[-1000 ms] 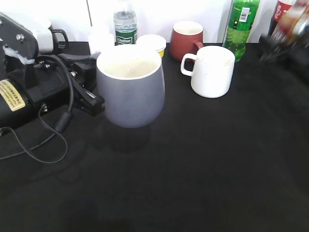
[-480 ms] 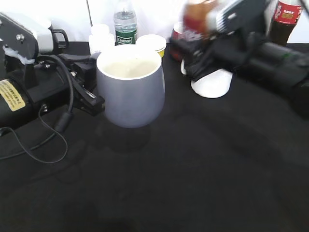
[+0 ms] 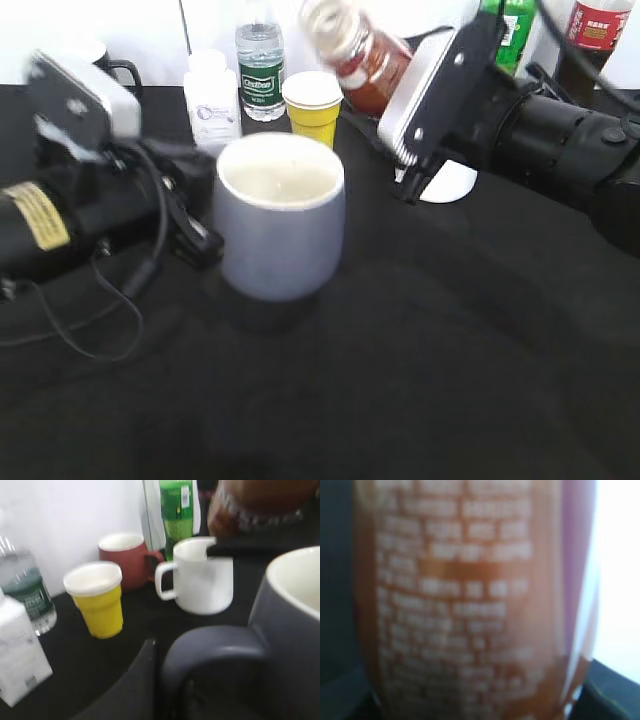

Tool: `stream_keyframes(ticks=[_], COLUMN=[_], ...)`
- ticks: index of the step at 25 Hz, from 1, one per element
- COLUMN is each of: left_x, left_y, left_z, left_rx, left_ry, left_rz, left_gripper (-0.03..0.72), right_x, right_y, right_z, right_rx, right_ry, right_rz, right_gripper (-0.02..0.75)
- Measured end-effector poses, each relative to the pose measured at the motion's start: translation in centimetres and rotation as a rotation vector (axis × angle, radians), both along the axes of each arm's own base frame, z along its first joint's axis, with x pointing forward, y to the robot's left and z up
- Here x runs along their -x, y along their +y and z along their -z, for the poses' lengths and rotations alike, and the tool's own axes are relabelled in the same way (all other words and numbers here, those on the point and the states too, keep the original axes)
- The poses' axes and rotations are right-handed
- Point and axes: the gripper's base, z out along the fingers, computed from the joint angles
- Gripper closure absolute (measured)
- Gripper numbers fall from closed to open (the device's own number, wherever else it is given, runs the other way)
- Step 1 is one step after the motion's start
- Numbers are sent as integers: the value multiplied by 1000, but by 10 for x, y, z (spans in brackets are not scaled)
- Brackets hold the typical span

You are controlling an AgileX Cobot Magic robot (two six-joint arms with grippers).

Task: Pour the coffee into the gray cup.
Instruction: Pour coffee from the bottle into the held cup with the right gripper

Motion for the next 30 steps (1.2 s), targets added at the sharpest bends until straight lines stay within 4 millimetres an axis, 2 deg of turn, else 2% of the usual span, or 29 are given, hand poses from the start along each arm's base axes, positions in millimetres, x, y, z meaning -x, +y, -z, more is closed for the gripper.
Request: stream_keyframes(ticks=[2,5,13,30], left_x=[-2,-2,-3,-4], left_y=[-1,-1,0,1], left_z=[6,4,4,3], left_rx=[-10,10,22,27], left_ry=[21,7,11,14], left_rz=[-5,-9,-24,-34], left_gripper=[637,637,637,637], right_x=[0,-1,-4,-4], right_y=[0,-1,-4,-4], right_z=[-1,-6,-12,-12], right_rx=[55,117,242,345], right_ry=[-64,-199,-401,-493], right_rz=[0,11,69,70], right_gripper=[204,204,204,204])
